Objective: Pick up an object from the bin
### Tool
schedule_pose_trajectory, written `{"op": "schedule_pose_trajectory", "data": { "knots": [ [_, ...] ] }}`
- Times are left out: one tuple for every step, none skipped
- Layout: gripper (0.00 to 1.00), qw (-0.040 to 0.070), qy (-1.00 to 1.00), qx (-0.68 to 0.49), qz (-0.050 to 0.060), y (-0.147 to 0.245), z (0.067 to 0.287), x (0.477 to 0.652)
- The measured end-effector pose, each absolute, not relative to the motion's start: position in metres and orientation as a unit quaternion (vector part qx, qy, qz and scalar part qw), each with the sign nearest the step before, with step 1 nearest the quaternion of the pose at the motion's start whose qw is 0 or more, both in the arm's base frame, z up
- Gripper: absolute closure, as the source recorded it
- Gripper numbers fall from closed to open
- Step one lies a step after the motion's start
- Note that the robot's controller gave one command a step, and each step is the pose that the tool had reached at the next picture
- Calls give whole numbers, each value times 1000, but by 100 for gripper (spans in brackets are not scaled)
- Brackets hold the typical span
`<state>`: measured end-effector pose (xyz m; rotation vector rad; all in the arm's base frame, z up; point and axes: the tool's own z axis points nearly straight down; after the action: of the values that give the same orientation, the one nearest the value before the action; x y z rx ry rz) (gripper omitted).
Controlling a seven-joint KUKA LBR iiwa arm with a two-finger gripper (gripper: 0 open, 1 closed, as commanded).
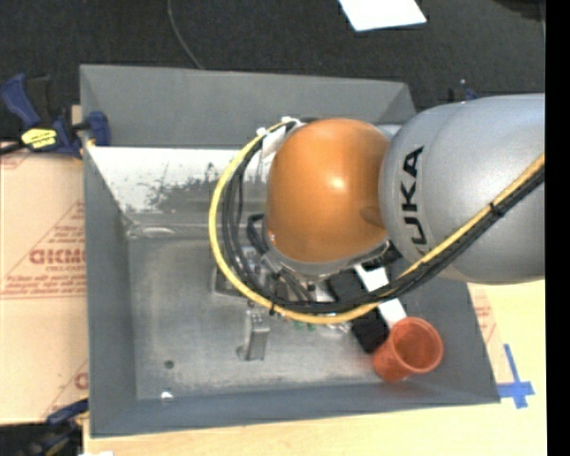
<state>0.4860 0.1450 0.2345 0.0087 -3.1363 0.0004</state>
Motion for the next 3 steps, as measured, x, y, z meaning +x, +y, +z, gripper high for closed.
{"op": "schedule_pose_trajectory", "data": {
  "knots": [
    [0, -1, -1000, 0, -1, 144, 239, 488],
    [0, -3, -995, 97, 0, 107, 141, 537],
    [0, -7, -993, 120, -1, 98, 162, 598]
  ]
}}
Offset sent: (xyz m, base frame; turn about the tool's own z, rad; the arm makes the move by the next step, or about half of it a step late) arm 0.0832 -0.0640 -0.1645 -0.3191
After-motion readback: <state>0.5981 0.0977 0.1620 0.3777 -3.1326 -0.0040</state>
